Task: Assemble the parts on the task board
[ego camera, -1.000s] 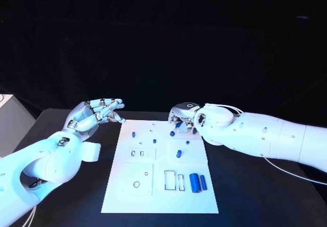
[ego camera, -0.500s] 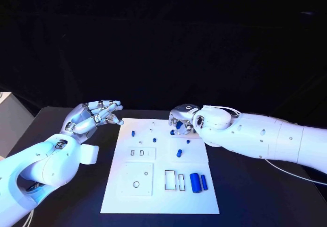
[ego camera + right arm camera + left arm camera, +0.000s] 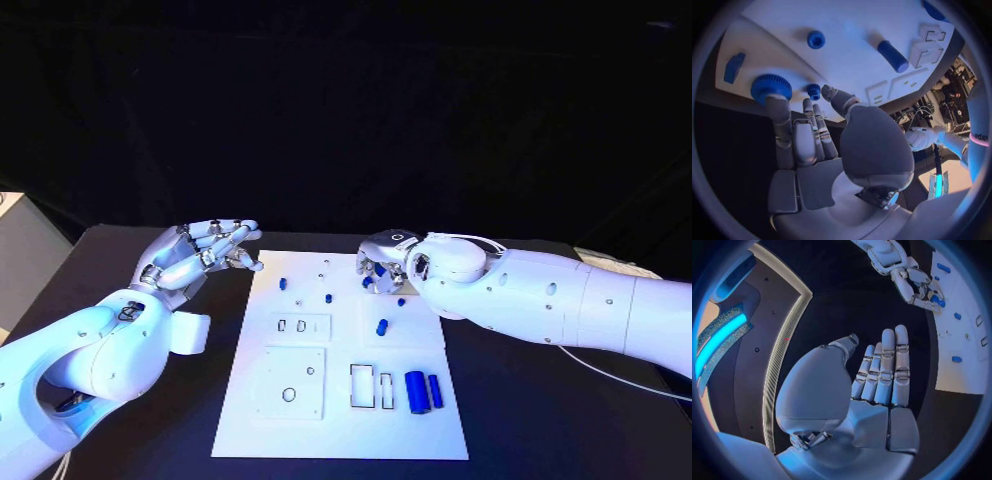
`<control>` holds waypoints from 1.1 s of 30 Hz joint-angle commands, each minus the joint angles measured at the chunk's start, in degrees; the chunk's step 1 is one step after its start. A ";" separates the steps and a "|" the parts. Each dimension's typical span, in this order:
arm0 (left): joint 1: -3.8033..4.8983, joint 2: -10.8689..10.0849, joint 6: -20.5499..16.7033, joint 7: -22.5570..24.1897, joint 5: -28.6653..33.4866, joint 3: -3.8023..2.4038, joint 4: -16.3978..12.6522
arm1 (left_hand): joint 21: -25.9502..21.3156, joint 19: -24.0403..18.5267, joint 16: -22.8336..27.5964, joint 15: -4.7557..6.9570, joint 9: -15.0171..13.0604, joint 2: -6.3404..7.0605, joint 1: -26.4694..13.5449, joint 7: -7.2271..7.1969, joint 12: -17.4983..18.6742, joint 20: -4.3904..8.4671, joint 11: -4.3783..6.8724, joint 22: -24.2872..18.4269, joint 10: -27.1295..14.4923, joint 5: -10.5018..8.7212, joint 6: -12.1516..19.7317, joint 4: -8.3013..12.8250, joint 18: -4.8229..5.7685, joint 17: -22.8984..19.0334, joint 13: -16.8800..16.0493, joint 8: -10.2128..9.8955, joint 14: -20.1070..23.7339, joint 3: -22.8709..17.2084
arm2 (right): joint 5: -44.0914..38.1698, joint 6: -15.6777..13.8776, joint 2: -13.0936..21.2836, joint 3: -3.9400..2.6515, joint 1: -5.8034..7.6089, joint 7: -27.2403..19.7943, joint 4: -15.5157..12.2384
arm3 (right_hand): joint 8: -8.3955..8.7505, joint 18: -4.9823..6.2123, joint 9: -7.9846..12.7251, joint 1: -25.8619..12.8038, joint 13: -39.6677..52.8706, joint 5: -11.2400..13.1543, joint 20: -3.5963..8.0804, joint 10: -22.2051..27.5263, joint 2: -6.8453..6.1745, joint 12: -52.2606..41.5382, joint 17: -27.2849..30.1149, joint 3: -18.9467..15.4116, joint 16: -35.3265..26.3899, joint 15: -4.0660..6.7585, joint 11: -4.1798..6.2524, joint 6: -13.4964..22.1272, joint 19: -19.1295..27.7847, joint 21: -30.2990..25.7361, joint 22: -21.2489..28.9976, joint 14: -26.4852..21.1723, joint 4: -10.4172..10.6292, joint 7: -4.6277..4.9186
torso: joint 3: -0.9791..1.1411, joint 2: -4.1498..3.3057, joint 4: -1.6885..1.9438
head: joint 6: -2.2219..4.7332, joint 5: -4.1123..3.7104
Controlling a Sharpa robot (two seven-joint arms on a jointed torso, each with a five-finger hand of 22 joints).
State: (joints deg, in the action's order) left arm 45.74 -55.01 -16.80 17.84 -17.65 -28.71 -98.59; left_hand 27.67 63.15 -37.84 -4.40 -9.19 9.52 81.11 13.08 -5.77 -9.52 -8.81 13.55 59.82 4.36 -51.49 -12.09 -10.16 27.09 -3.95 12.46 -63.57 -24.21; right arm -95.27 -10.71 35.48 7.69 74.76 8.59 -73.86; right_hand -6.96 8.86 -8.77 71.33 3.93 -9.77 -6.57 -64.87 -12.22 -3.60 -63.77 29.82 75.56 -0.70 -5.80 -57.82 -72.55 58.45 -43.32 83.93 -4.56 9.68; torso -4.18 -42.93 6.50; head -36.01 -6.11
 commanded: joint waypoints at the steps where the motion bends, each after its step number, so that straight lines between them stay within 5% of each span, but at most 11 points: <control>1: -0.09 0.11 1.08 -0.04 -0.31 -0.07 -0.12 | 0.10 -0.13 -0.33 0.07 -0.07 -0.09 -0.41 -0.27 -0.10 0.23 -0.02 0.05 0.47 -0.32 0.16 -0.03 -0.12 0.05 -0.05 0.14 0.12 -0.31 | -0.42 0.80 -0.17 0.00 -0.12 -0.21 0.29 | -0.22 -0.59 -0.12 0.63 0.03 -0.24 0.12 0.02 0.18 0.00 0.02 0.15 0.05 -0.08 -0.11 -0.39 0.06 -0.23 0.10 1.41 0.38 -0.07 | 0.00 -0.36 0.12 | 0.06 0.00; 15: -0.18 0.14 0.91 -0.01 -0.32 -0.10 0.06 | 0.31 -0.24 -0.59 0.08 -0.10 -0.14 -0.36 -0.28 -0.11 0.24 0.00 0.18 0.49 -0.29 0.14 0.02 -0.12 0.15 -0.05 0.19 0.25 -0.42 | 0.00 -0.13 -0.10 0.00 -0.16 -0.70 0.47 | -0.67 -0.63 -0.59 1.36 0.11 -1.32 0.10 -0.82 0.82 -0.17 -0.44 1.37 0.68 -0.11 -0.11 -1.30 -0.14 -0.12 -0.30 1.30 1.03 0.03 | -0.10 -1.13 0.27 | 0.52 -0.47; 20: -0.19 0.16 0.96 -0.10 -0.32 -0.10 0.08 | 0.31 -0.24 -0.59 0.08 -0.10 -0.14 -0.36 -0.28 -0.11 0.24 0.00 0.18 0.49 -0.29 0.14 0.02 -0.12 0.15 -0.05 0.19 0.25 -0.42 | 0.03 -1.33 -0.04 0.00 -0.16 -0.96 0.38 | -1.57 -0.68 -1.38 2.57 0.38 0.67 0.34 -3.15 1.51 -0.39 -0.70 4.14 1.19 0.18 0.24 -2.92 -0.34 0.25 -0.97 1.24 1.28 -0.09 | -0.19 -1.29 0.36 | 0.59 -0.50; 33: -0.28 0.08 0.99 -0.34 -0.32 -0.10 0.22 | 0.48 -0.33 -0.79 0.10 -0.14 -0.18 -0.31 -0.32 -0.14 0.25 0.02 0.29 0.54 -0.29 0.11 0.06 -0.11 0.22 -0.06 0.24 0.35 -0.51 | -0.27 -9.01 0.60 -0.02 -0.16 -1.53 -0.68 | -4.85 -1.20 -4.47 6.04 2.62 2.21 2.00 -10.15 3.53 -1.56 -2.30 7.20 2.60 1.96 2.41 -6.81 -1.26 3.45 -5.32 1.57 -0.60 -1.91 | -0.22 -1.70 0.34 | 1.21 -0.11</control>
State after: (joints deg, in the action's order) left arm 45.49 -55.02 -16.73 17.48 -17.83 -28.77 -98.32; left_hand 27.95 63.15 -38.40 -4.41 -9.24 9.51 81.11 13.08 -5.77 -9.53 -8.81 13.78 59.81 4.36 -51.49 -11.93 -10.16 27.26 -3.95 12.45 -63.57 -24.37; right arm -95.11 -15.97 36.03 7.70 74.61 7.89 -74.26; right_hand -11.52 8.68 -13.03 75.39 4.65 -7.19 -4.87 -71.03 -10.19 -4.76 -65.98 36.93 77.90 0.85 -7.03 -64.15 -73.81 61.64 -48.38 84.03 -4.93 7.70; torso -4.36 -44.49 6.86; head -34.94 -6.31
